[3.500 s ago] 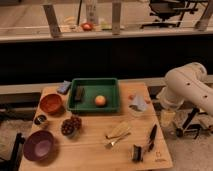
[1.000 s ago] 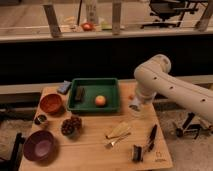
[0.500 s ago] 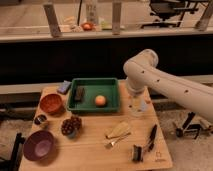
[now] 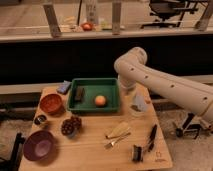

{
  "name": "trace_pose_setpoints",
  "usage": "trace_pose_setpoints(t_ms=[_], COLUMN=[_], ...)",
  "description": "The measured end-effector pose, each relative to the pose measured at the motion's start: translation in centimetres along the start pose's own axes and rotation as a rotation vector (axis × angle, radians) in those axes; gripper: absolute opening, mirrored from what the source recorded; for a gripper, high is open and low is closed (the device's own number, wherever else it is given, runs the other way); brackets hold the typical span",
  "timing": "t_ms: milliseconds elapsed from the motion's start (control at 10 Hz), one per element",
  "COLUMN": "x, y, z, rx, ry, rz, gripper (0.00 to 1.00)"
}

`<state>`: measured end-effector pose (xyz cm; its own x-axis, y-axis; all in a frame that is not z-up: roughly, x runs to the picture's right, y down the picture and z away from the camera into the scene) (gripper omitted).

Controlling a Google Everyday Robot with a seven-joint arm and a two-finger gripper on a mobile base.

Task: Place apple in table surface

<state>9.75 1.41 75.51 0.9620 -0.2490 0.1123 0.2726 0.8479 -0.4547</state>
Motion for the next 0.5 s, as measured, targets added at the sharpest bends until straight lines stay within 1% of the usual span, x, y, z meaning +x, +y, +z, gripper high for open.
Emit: trace_pose_setpoints(t_ms=[500], x=[-1.8], y=[-2.0], z=[1.4], rx=[0.006], ry=[-0.024], rz=[-0.052], gripper=[0.8])
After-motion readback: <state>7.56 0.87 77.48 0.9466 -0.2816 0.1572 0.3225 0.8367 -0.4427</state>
